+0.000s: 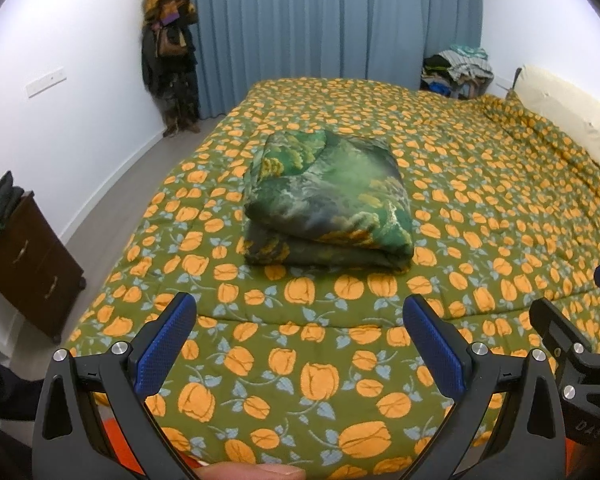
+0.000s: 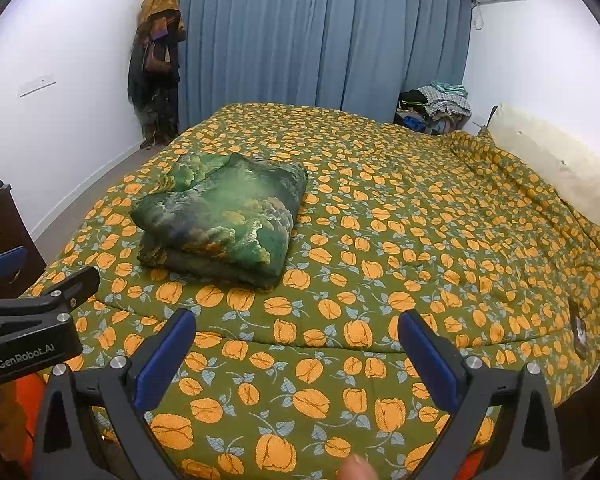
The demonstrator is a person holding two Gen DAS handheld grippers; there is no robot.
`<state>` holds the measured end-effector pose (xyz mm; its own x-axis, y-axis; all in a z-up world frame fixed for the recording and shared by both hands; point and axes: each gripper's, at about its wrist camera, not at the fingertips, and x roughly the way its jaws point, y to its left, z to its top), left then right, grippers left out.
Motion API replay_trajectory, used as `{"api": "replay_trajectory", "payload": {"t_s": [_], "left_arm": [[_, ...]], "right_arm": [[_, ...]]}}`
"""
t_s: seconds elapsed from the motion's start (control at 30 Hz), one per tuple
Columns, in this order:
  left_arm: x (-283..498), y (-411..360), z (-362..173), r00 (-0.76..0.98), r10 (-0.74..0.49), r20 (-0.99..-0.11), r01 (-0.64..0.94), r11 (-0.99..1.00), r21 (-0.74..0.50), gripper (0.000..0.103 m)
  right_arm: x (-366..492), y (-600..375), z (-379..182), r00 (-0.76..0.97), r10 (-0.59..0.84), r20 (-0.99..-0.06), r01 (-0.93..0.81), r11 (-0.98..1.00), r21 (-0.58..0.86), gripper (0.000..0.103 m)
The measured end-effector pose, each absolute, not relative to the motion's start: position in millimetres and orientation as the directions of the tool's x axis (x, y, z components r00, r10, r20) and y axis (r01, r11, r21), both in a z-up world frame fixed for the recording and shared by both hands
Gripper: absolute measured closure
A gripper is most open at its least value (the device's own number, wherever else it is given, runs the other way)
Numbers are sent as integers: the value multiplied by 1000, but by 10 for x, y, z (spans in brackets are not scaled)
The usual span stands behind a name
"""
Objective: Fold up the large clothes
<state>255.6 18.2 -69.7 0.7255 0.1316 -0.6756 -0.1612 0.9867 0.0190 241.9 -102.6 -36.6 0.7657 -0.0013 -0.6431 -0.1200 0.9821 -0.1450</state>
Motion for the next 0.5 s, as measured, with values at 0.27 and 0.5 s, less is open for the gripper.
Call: {"api": "replay_trajectory", "payload": {"t_s": [0.27,0.5], "left_arm": [[2561,191,-713,720,125,-683,-161,987,11,0],[2549,177,-697,724,87,-684,-146,989,-29,1]], "right_arm": [[2412,-1015,-366,766,0,-642,-120,982,-143,1],[2413,-1030,-368,768,3,-640,-116,984,-135,1]]}}
